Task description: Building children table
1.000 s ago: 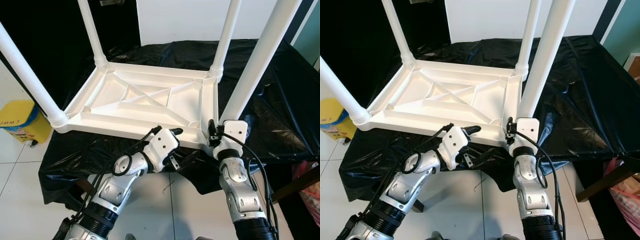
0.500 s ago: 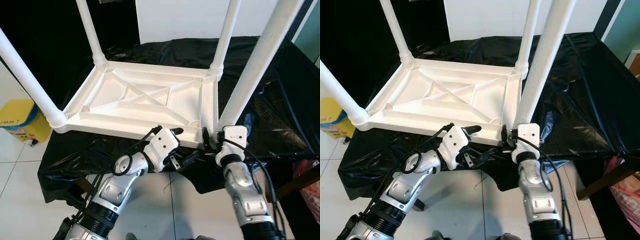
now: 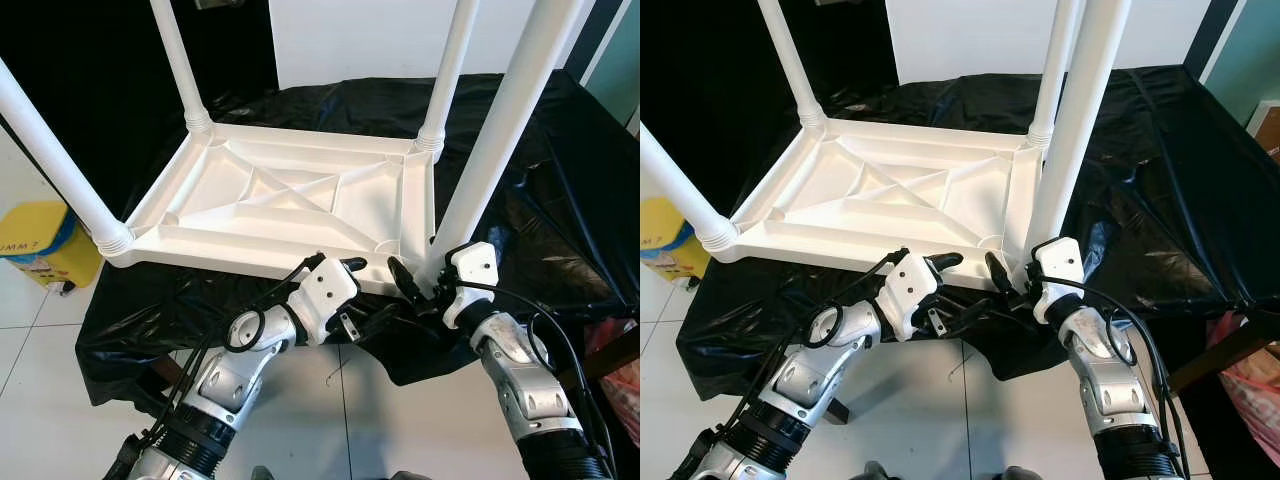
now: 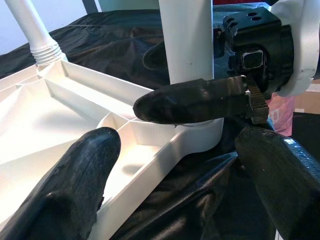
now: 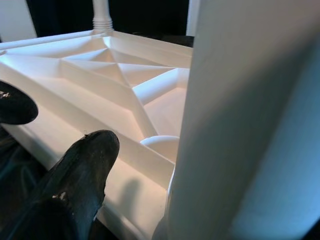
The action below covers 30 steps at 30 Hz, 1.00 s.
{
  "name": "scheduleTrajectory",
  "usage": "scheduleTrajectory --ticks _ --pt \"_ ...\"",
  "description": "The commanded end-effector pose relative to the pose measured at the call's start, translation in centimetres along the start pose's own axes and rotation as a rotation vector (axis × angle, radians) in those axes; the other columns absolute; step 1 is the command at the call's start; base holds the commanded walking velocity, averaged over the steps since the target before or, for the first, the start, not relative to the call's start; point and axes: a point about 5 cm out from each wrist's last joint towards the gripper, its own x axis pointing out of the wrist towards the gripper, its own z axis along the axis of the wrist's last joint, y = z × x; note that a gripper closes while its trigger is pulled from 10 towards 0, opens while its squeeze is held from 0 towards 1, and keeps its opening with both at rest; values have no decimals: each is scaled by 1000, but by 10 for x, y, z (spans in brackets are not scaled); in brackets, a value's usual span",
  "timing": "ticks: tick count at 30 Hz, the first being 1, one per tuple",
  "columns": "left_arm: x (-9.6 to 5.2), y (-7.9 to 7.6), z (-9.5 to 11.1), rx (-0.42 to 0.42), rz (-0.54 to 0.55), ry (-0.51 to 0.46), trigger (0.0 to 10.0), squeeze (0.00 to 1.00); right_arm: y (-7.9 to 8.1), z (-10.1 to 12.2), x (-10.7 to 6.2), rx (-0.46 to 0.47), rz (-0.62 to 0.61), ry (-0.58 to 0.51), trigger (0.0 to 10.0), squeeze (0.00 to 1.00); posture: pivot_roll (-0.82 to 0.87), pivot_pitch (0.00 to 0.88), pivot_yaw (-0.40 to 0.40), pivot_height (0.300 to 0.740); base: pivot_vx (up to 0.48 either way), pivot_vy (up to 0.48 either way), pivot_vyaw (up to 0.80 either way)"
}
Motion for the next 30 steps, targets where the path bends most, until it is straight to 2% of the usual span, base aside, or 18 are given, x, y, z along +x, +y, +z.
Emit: scheduleTrajectory --ticks 1,4,9,10,11,20,21,22,30 --pt "0 -4 1 17 -37 5 10000 0 3 -3 2 5 42 8 10000 0 -10 39 31 740 0 0 0" --pt "0 -1 4 27 -31 0 10000 0 -2 -7 9 -24 85 26 10000 0 7 42 26 740 0 0 0" --pt "0 -3 5 24 -23 0 10000 0 -5 -9 10 -31 99 34 10000 0 14 46 16 740 0 0 0" --pt "0 -4 4 22 -21 1 10000 0 -6 -9 10 -33 104 37 7059 0 15 46 14 740 0 0 0" --pt "-1 -5 4 18 -15 1 10000 0 -7 -10 9 -35 105 44 0 0 17 50 4 740 0 0 0" --pt "0 -4 3 10 17 -2 10000 0 -15 -15 3 -36 92 67 0 0 3 62 -15 740 0 0 0" --pt "0 -4 3 10 19 -2 10000 0 -16 -16 2 -35 81 70 3490 0 0 63 -17 740 0 0 0" --pt "0 -3 3 10 24 -4 10000 0 -17 -17 1 -29 69 73 10000 0 0 63 -17 740 0 0 0" --pt "-1 0 2 5 60 -2 10000 0 -17 -15 -4 -17 0 72 10000 0 -26 77 -30 740 0 0 0"
